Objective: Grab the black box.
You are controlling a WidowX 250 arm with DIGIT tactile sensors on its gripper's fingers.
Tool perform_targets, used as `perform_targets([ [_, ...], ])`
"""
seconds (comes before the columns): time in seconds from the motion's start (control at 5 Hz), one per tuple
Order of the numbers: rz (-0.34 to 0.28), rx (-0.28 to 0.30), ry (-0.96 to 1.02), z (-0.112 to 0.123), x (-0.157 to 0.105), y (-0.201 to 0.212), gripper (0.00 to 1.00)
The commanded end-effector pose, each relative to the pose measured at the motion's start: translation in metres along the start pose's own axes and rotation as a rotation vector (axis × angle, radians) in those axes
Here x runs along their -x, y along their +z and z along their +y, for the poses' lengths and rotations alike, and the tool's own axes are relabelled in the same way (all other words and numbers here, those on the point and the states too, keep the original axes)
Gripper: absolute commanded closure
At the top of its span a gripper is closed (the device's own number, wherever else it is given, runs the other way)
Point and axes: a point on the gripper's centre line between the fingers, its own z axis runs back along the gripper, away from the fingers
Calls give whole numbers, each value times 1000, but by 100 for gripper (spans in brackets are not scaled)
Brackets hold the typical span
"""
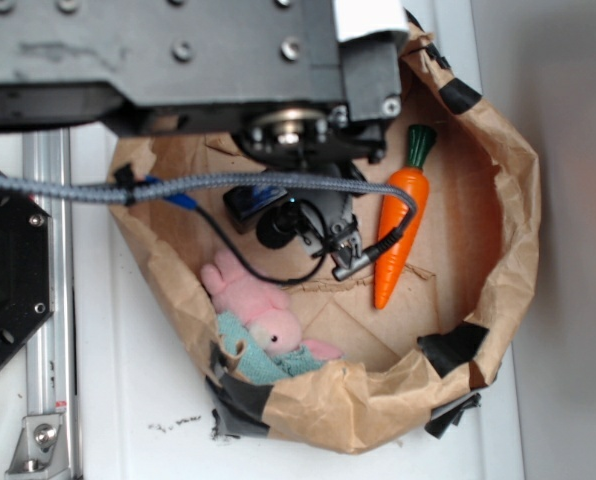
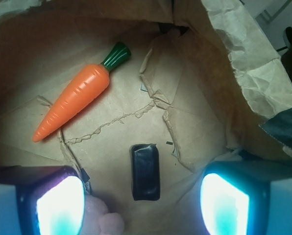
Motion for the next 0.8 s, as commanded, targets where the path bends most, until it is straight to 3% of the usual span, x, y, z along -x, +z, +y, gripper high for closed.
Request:
perform_targets([
  [0.0, -41, 20, 24, 9, -9, 11, 0],
  [0.2, -41, 20, 24, 9, -9, 11, 0],
  [0.4, -15, 11, -75, 7, -15, -25, 0],
  [0.6, 22, -1, -173, 2, -5, -50, 0],
])
